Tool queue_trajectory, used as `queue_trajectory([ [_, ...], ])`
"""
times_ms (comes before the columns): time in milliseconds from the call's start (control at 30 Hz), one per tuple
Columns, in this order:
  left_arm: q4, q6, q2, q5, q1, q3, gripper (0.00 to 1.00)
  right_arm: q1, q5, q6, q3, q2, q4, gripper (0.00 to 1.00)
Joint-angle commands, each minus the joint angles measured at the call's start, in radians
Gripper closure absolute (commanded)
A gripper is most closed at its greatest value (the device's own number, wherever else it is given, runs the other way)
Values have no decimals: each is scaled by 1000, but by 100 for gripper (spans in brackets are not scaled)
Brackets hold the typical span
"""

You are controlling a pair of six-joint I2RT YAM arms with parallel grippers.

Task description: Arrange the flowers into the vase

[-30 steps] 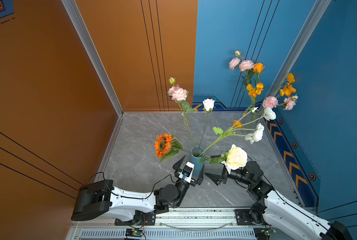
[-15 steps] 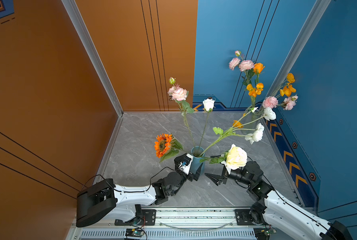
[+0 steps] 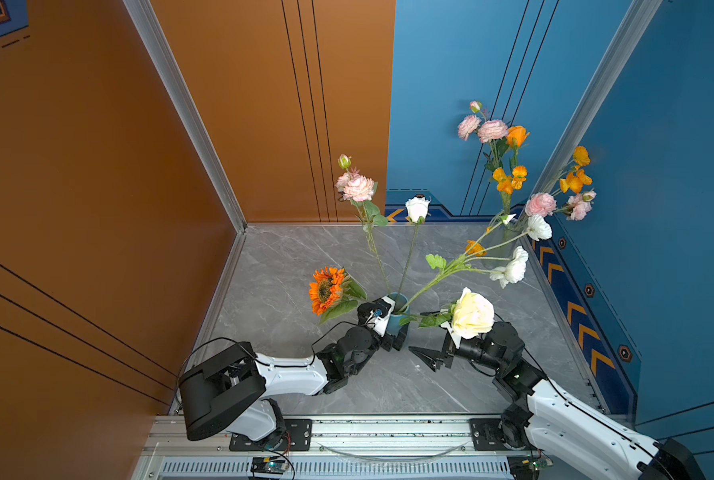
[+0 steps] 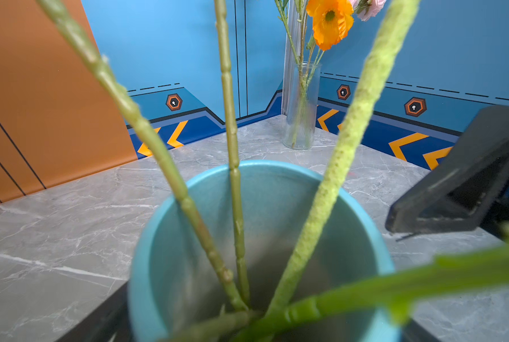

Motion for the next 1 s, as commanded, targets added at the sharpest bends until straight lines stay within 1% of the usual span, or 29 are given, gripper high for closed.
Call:
queue_trajectory([
  [0, 90, -19, 44, 57, 21, 24, 2, 8, -9, -15, 23, 4, 25, 0],
  [67, 139, -17, 69, 69, 24, 23, 1, 7, -9, -15, 24, 7, 24, 0],
  [100, 163, -17, 83, 76, 26, 22, 3, 7, -8, -18, 25, 8, 24, 0],
  [133, 181, -18, 90, 80, 26, 21, 7, 7, -8, -17, 25, 8, 23, 0],
  [200, 219, -24, 105, 89, 27, 15, 16, 8, -8, -17, 25, 7, 23, 0],
  [300, 268, -26, 116, 81, 26, 3, 28, 9, -6, -17, 25, 7, 21, 0],
  [400, 300, -27, 116, 59, 26, -9, 36, 8, -7, -17, 25, 9, 21, 0],
  [567, 338, -18, 101, 63, 25, -25, 53, 9, -5, -20, 25, 10, 19, 0],
  [833, 327, 7, 8, 60, 17, -38, 62, 8, -5, -17, 25, 7, 21, 0],
  [967, 241, 66, -65, 49, 21, -9, 64, 4, 18, -8, 7, -23, 41, 0],
])
